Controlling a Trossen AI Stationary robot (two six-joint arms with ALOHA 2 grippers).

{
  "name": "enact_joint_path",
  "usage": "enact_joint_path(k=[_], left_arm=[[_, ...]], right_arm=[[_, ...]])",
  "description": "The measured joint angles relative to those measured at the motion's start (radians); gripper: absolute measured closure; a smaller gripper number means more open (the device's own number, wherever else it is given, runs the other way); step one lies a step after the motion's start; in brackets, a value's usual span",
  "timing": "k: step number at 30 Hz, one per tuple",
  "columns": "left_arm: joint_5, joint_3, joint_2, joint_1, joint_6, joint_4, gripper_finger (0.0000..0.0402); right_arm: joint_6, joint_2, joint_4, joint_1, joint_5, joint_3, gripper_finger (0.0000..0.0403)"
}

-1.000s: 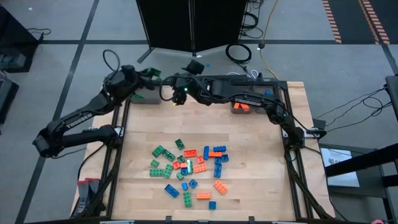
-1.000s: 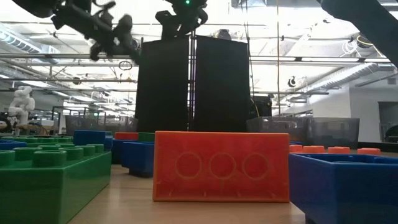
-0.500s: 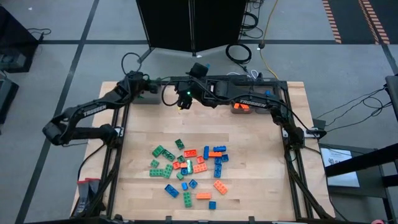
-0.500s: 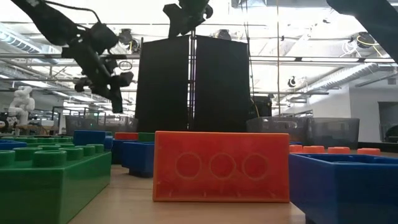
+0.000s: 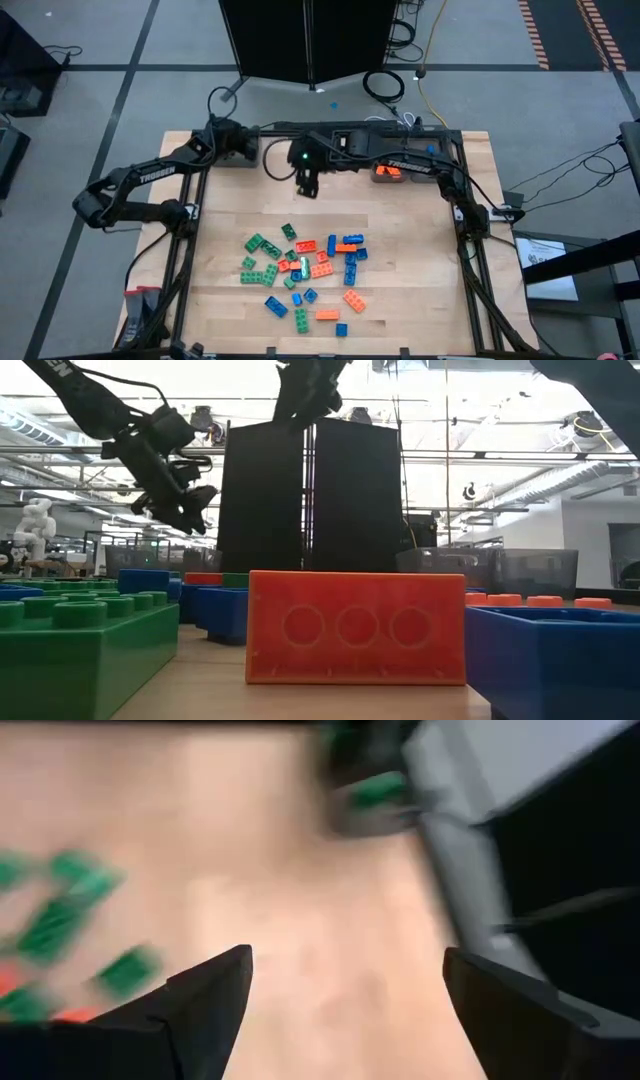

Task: Sort blocks
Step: Put the green game piece into the left black bin

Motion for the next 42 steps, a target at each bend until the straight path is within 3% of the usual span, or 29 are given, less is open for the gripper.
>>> enact_joint_path(k=[4,7,12,14,19,26,35,42], left_arm=[[-0.003,0.000,0.000,0.000,0.051,-0.038,0.0173],[0.003,0.005,-0.014,0.001,-0.027,-0.088,0.0145],[0.238,0.016,-0.106,-0.020,-0.117,-0.031,0.0133],[0.292,0.034,-0.172,-0.038,-0.151,-0.020,0.0133],[0.305,0.076,-0.371,-0.084,-0.216,-0.012,0.0133],[0.285,0.089,-0.599,-0.117,-0.270,-0.025,0.0133],[0.263,0.089,-0.667,-0.120,-0.307,-0.147,0.0132],[0.264,0.089,-0.665,-0.125,-0.306,-0.177,0.0132]], right_arm=[[-0.012,0.000,-0.062,0.034,-0.059,0.000,0.0080],[-0.050,0.000,-0.078,0.057,-0.112,0.000,0.0080],[-0.046,0.009,-0.002,0.077,-0.286,-0.062,0.0080],[-0.002,0.013,0.096,0.083,-0.296,-0.145,0.0080],[0.229,0.014,0.434,0.079,-0.278,-0.402,0.0080],[0.502,0.018,0.731,0.111,-0.140,-0.683,0.0080],[0.579,0.063,0.879,0.168,0.058,-0.719,0.0080],[0.644,0.129,0.924,0.190,0.055,-0.719,0.0080]])
